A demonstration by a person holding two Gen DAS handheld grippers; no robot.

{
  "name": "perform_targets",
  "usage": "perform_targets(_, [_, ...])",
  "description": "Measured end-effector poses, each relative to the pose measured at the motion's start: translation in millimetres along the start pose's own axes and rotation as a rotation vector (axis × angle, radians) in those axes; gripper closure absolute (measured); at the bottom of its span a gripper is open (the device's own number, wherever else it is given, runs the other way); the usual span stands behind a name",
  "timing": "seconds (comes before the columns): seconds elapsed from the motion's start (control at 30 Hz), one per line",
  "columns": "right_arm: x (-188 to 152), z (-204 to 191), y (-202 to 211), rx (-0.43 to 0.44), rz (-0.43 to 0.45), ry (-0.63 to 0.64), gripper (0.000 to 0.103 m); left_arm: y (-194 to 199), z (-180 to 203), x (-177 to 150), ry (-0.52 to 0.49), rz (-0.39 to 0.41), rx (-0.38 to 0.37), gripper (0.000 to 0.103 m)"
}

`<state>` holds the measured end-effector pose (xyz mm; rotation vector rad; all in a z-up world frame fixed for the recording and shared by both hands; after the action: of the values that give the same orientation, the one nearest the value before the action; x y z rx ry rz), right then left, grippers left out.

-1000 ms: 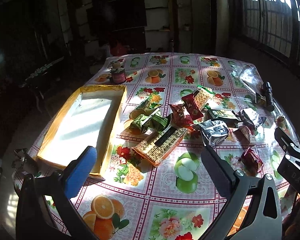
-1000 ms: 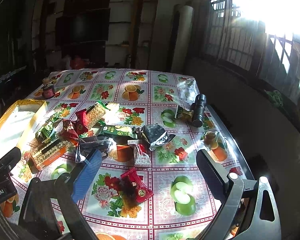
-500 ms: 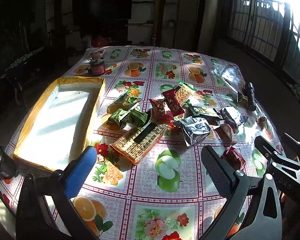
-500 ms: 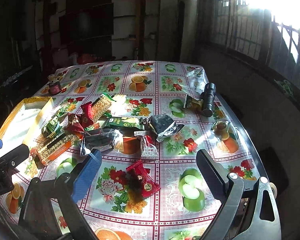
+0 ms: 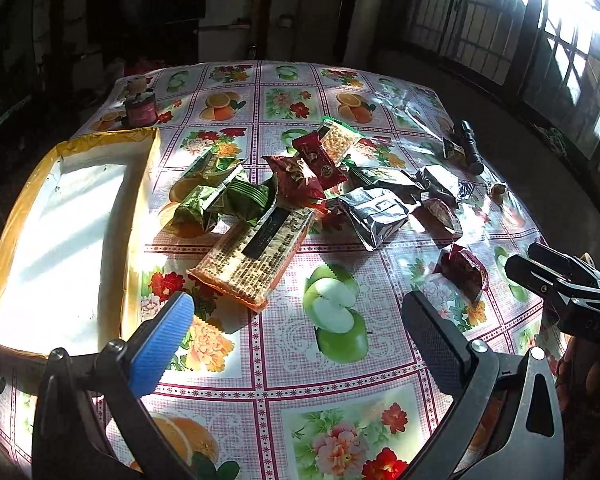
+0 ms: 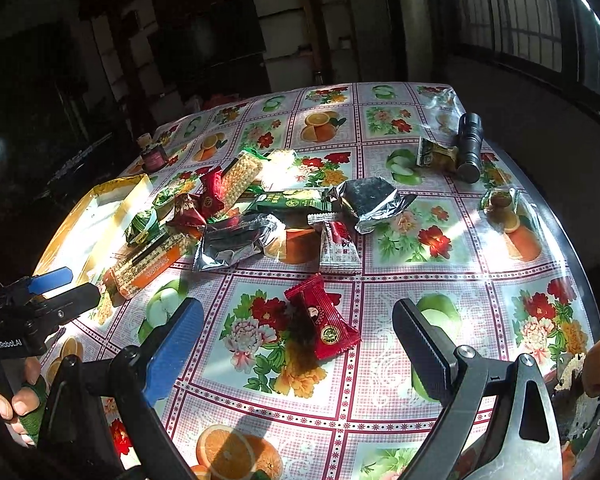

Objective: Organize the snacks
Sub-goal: 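Grasp the cracker pack with the left tool while the right tool grasps a red candy, then carry the cracker pack and red candy with both tools over the cardboard box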

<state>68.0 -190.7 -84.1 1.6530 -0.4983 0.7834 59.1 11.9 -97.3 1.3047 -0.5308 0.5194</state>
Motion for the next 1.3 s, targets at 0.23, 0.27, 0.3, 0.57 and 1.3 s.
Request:
perform_targets(0.23, [-1.6,9.8,-16.4,0.032,-0.039,-0.022,0.009,-45.0,-9.1,5.6,-0.071,-0.110,0.053,0.000])
perform_targets(0.27, [-1.7,9.3,-19.4,0.036,-0.044,-0.019,0.011,-51.5,-10.4,6.7,-0.069,-0.129,0.049,0.000])
perform_targets(0.3, [-1.9,8.7,-23.4,0.036,-0.052,-0.014,0.012,-57.0,-12.6,8.1,-0.067,-0.142,0.054,0.000])
perform_targets(0.57, [-9.9,1.4,-66.3,-0.001,-0.181,0.086,0.052,-83.8,-16.6,17.8,-0.086,-0.181,0.049,0.004])
perform_targets(1.3, [-17.8,9.1,-64.1,0.006,-0.192,0.090,0.086,-96.1,22.8,17.6,-0.167,-0.216,0.029,0.048])
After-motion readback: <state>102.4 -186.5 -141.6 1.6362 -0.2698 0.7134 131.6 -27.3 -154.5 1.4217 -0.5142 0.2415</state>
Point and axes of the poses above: each gripper's, at about its wrist camera, not at the fingertips, and y roughly against the way its jaws point, z to its right, x to its top, the point moved 9 cm from there along -y, roughly the way its jaws point, and after that the axes turned 6 degrees about y, right-handed, at the moved point
